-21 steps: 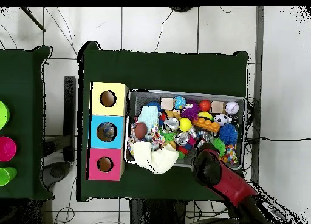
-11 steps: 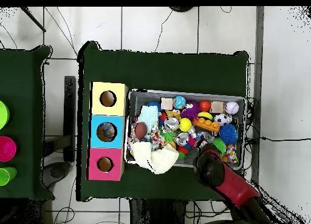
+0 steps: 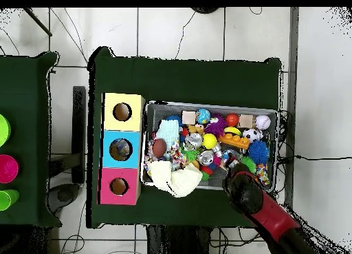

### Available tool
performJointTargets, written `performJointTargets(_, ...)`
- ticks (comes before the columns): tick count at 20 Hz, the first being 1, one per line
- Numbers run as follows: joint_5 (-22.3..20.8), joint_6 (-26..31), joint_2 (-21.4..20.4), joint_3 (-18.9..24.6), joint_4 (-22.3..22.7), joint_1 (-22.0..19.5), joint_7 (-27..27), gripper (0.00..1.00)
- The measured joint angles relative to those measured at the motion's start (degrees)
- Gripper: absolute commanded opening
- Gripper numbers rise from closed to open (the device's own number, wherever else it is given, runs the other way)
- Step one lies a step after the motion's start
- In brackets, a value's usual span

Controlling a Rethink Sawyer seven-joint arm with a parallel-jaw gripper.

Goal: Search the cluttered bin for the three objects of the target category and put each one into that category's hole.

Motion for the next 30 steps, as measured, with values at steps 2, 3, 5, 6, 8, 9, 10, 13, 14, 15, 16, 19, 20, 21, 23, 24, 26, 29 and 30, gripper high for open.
performJointTargets(2,0.01,-0.18,-0.01,0.58,0.27,-0.52,0.0,1.0)
performJointTargets(3,0.02,-0.61,0.04,1.6,0.77,-1.5,0.0,1.0)
performJointTargets(5,0.02,-0.99,0.13,2.07,1.04,-1.98,0.0,1.0)
performJointTargets(6,0.01,-1.43,0.3,2.52,1.28,-2.44,0.0,1.0)
performJointTargets(8,-0.07,-1.96,0.57,3.08,1.5,-3.0,0.0,1.0)
performJointTargets(9,-0.24,-2.32,0.84,3.62,1.61,-3.51,0.0,1.0)
performJointTargets(10,-0.45,-2.56,1.1,4.18,1.65,-4.0,0.0,1.0)
performJointTargets(13,-1.46,-3.5,1.92,5.98,1.67,-5.73,0.0,1.0)
performJointTargets(14,-1.79,-3.94,2.15,6.46,1.69,-6.21,0.0,1.0)
performJointTargets(15,-2.31,-4.65,2.5,7.17,1.68,-6.91,0.0,1.0)
performJointTargets(16,-2.81,-5.43,2.92,7.97,1.69,-7.62,0.0,1.0)
performJointTargets(19,-3.72,-7.1,4.01,9.66,1.67,-9.01,0.0,1.0)
performJointTargets(20,-3.91,-7.33,4.26,10.04,1.67,-9.24,0.0,1.0)
performJointTargets(21,-4.05,-7.46,4.44,10.33,1.67,-9.4,0.0,1.0)
performJointTargets(23,-4.55,-7.6,5.14,11.64,1.67,-10.04,0.0,1.0)
performJointTargets(24,-4.68,-7.6,5.39,12.13,1.67,-10.28,0.0,1.0)
performJointTargets(26,-4.78,-7.6,5.66,12.72,1.67,-10.6,0.0,1.0)
performJointTargets(29,-4.78,-7.6,6.05,13.93,1.67,-11.08,0.0,1.0)
performJointTargets(30,-4.78,-7.59,6.16,14.5,1.67,-11.24,0.0,1.0)
